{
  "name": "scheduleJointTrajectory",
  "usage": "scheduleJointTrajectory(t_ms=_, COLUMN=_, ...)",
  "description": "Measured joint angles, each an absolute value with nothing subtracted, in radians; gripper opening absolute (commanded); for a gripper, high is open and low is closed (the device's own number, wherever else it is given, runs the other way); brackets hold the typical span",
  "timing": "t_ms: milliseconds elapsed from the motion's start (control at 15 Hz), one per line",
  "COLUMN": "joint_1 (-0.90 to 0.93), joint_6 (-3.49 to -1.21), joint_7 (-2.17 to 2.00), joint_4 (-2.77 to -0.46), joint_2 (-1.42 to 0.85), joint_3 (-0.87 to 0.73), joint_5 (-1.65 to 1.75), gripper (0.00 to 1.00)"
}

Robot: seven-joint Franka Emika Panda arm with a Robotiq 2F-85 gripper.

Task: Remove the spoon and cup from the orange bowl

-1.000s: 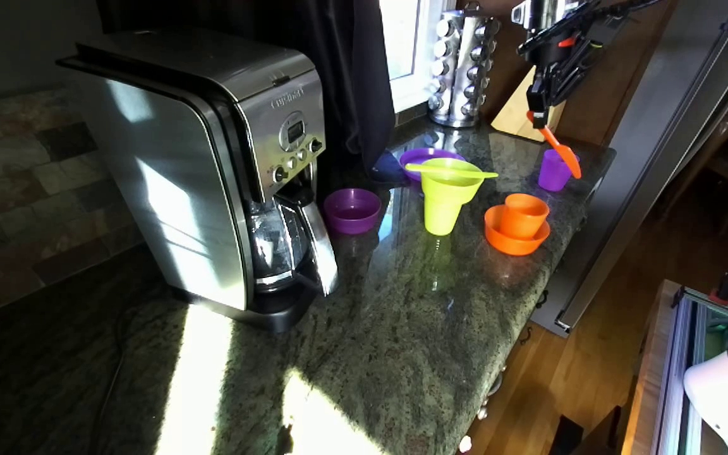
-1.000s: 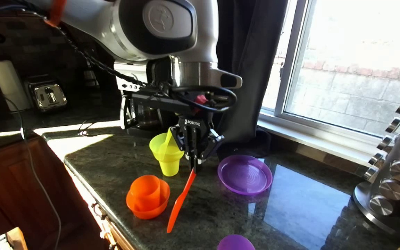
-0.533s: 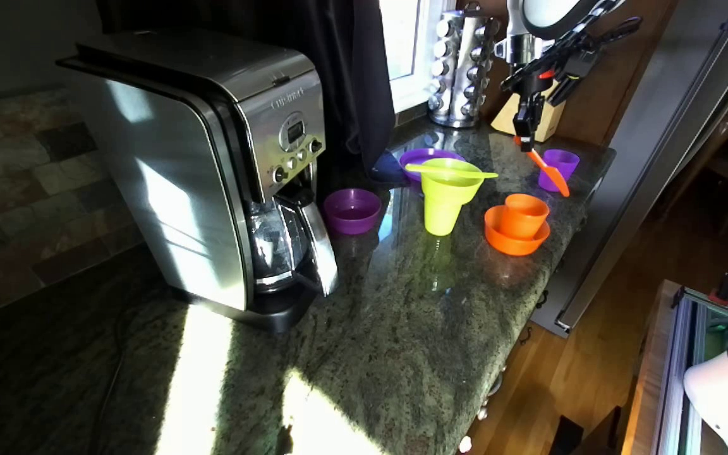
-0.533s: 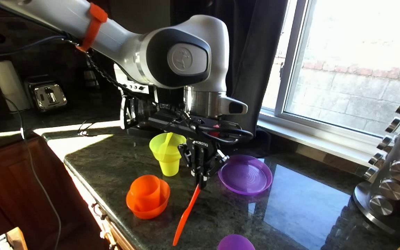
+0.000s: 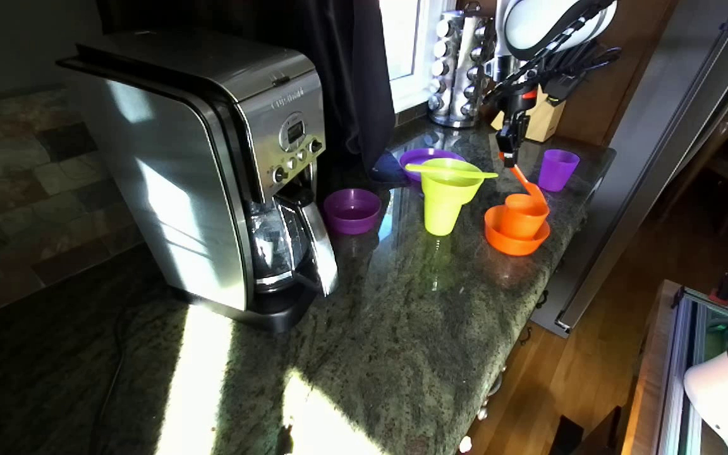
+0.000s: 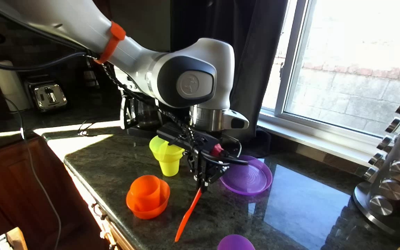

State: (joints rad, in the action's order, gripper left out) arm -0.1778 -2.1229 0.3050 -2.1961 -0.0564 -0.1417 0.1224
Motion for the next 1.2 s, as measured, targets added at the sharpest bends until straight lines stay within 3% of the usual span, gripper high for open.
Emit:
scheduleJointTrajectory(t_ms=400, joint_1=-0.178, joint_6=-2.197, joint_7=0.282, joint_4=-2.182, joint_2=-0.102, joint_3=-0.142, joint_5=0.07, gripper=0.03)
scheduleJointTrajectory(t_ms=467, joint_1=-0.178, joint_6=-2.208, joint_7=0.279, joint_4=-2.18, joint_2=-0.107, joint_3=-0.142, joint_5=0.068, gripper=0.11)
scheduleJointTrajectory(t_ms=533, joint_1=-0.178, joint_6=-2.217, joint_7=0.276, joint_4=-2.178, joint_2=-0.111, joint_3=-0.142, joint_5=0.068, gripper=0.36)
scheduleJointTrajectory(t_ms=667, joint_1=-0.179, joint_6=-2.235, joint_7=0.271, joint_4=-2.177, joint_2=-0.118, joint_3=-0.142, joint_5=0.068, gripper=0.39)
scheduleJointTrajectory(t_ms=1200, joint_1=-0.182, joint_6=-2.256, joint_7=0.261, joint_4=-2.176, joint_2=-0.134, joint_3=-0.142, joint_5=0.068, gripper=0.98)
